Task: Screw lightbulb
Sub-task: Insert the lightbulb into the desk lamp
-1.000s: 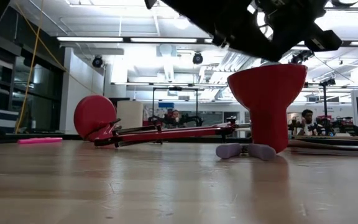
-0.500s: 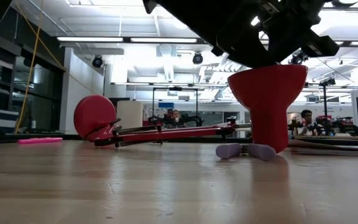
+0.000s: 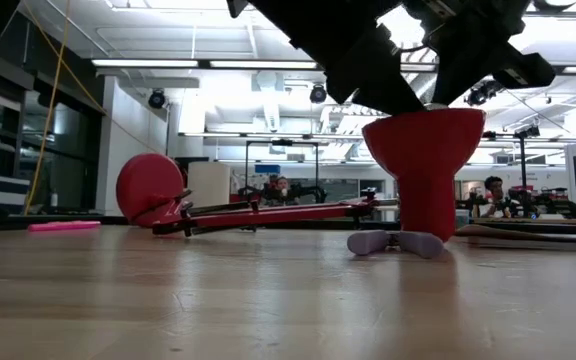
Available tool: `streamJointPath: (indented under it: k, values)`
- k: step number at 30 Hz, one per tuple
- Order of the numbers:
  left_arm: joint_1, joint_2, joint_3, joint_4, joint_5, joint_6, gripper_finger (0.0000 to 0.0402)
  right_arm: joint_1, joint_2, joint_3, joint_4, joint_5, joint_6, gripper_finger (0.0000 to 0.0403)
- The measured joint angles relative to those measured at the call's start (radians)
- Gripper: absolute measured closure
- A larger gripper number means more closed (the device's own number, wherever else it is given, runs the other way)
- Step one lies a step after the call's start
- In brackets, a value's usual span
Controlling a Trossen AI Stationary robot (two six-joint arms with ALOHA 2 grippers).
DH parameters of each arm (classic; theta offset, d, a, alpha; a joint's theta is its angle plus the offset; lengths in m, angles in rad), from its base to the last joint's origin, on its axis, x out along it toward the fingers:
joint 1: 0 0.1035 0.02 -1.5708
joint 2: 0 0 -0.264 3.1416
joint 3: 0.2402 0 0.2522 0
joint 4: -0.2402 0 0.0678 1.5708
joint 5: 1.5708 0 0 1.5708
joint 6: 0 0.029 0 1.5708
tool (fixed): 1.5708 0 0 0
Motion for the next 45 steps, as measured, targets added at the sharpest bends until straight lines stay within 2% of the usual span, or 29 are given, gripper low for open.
streamJointPath:
  k: [3,6,11,15,18,20,27,32,36,41,45]
  values:
    - [0.007,0.0,0.0,-0.01,-0.065,0.036,0.0402,0.004,-0.002,-0.001,0.018,-0.058,0.004,0.0403]
    - [0.018,-0.006,0.0,-0.019,-0.145,0.06,0.0402,0.006,-0.011,-0.003,0.016,-0.067,-0.001,0.0403]
    - [0.025,-0.051,0.0,-0.034,-0.125,0.061,0.0402,0.0,-0.039,-0.003,0.012,-0.02,-0.015,0.0403]
    - [0.046,-0.104,0.0,-0.142,-0.116,0.027,0.0402,-0.003,-0.087,-0.003,-0.008,0.043,-0.023,0.0403]
    - [0.076,-0.151,-0.007,-0.216,-0.016,-0.074,0.0402,0.002,-0.131,-0.003,-0.046,0.076,-0.023,0.0403]
    - [0.101,-0.19,-0.045,-0.2,0.084,-0.131,0.0402,0.006,-0.157,-0.003,-0.072,0.086,-0.023,0.0403]
    - [0.189,-0.308,-0.233,0.003,0.287,-0.22,0.0402,0.028,-0.175,-0.002,-0.098,0.111,-0.023,0.0403]
    - [0.243,-0.328,-0.291,0.14,0.397,-0.32,0.0402,0.042,-0.175,-0.002,-0.127,0.119,-0.037,0.0403]
    - [0.282,-0.33,-0.29,0.234,0.428,-0.4,0.0402,0.038,-0.176,-0.002,-0.166,0.117,-0.115,0.0403]
    - [0.341,-0.33,-0.29,0.321,0.432,-0.52,0.0402,-0.025,-0.176,-0.002,-0.206,0.113,-0.289,0.0403]
    - [0.393,-0.33,-0.274,0.306,0.431,-0.634,0.0402,-0.102,-0.182,-0.002,-0.193,0.1,-0.408,0.0403]
